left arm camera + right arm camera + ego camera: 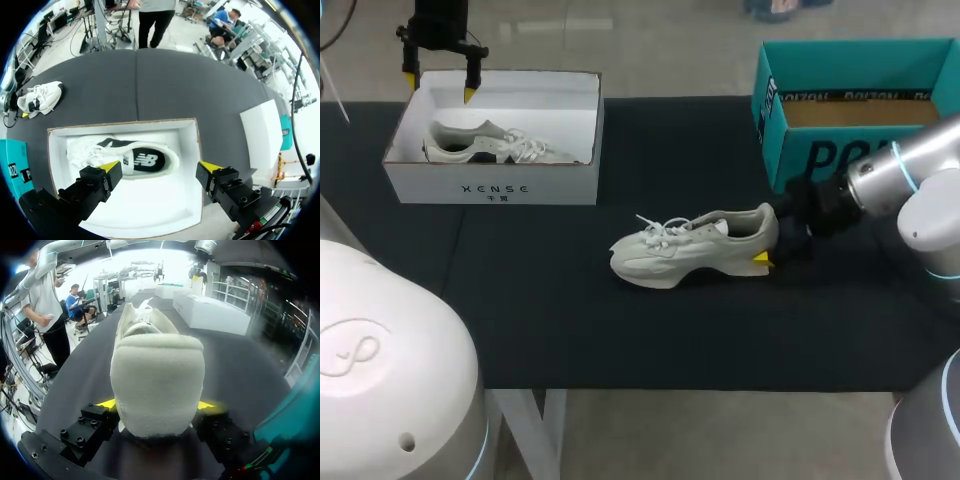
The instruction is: Take the shoe out of the shoebox, open the shoe tongue, remove and reinsert the insole, then place the shoe into the shoebox
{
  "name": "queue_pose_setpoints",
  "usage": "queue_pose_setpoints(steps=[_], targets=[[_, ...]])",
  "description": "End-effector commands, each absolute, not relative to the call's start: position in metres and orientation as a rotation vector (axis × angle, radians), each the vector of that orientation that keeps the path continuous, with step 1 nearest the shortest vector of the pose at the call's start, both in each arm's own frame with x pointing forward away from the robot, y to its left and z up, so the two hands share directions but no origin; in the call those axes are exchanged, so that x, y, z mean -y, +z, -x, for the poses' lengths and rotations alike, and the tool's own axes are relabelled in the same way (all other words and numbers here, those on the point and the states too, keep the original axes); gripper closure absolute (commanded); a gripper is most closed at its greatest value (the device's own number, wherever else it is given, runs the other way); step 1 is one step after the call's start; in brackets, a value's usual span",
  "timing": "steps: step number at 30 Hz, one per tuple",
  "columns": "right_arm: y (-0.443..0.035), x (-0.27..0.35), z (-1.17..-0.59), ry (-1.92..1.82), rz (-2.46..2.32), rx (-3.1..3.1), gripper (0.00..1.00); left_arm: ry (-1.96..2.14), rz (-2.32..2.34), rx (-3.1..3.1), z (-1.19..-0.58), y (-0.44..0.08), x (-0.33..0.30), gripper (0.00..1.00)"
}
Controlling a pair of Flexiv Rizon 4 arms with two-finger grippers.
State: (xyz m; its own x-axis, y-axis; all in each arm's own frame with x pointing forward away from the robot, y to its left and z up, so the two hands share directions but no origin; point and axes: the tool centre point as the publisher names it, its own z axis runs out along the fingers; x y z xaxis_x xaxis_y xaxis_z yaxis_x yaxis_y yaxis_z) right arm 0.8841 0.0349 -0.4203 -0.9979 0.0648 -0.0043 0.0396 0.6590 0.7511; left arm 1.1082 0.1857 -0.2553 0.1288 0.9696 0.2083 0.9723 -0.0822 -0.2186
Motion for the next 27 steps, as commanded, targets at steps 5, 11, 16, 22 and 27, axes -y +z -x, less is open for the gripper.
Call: queue_pose_setpoints(steps=[5,11,16,22,27], targets=[[-0.4261,-0.0487,-0.8731,1.309,-0.149,-2.815,1.00,-0.011,2.109,1.891,-1.1098,-0.2550,-0.1862,0.00],[-0.4259,-0.0499,-0.8706,1.311,-0.175,-2.805,1.00,-0.011,2.109,1.891,-1.1098,-0.2550,-0.1862,0.00],[-0.4259,-0.0499,-0.8706,1.311,-0.175,-2.805,1.00,-0.011,2.109,1.891,-1.1098,-0.2550,-0.1862,0.00],[-0.4259,-0.0499,-0.8706,1.311,-0.175,-2.805,1.00,-0.011,2.109,1.891,-1.1098,-0.2550,-0.1862,0.00],[-0.4259,-0.0499,-0.8706,1.311,-0.175,-2.805,1.00,-0.011,2.109,1.891,-1.1098,-0.2550,-0.1862,0.00]])
